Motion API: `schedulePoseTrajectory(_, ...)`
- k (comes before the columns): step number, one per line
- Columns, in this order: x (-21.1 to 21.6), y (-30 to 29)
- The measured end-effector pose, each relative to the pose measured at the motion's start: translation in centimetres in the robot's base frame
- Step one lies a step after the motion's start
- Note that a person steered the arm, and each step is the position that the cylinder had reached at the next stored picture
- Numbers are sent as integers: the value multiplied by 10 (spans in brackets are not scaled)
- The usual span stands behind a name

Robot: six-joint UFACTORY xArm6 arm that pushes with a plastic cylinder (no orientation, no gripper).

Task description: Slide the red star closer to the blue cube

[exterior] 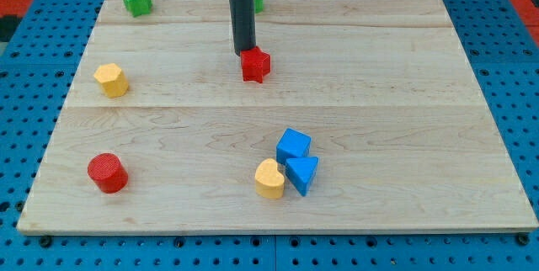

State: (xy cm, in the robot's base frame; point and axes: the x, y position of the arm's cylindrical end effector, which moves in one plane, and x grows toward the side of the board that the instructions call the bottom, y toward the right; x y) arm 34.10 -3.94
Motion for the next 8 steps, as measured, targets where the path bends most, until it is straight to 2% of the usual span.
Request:
schedulePoseTrajectory(2,34,-2)
schedulePoseTrajectory(4,20,6)
schedulePoseTrajectory(7,132,15)
schedulePoseTrajectory(8,129,15)
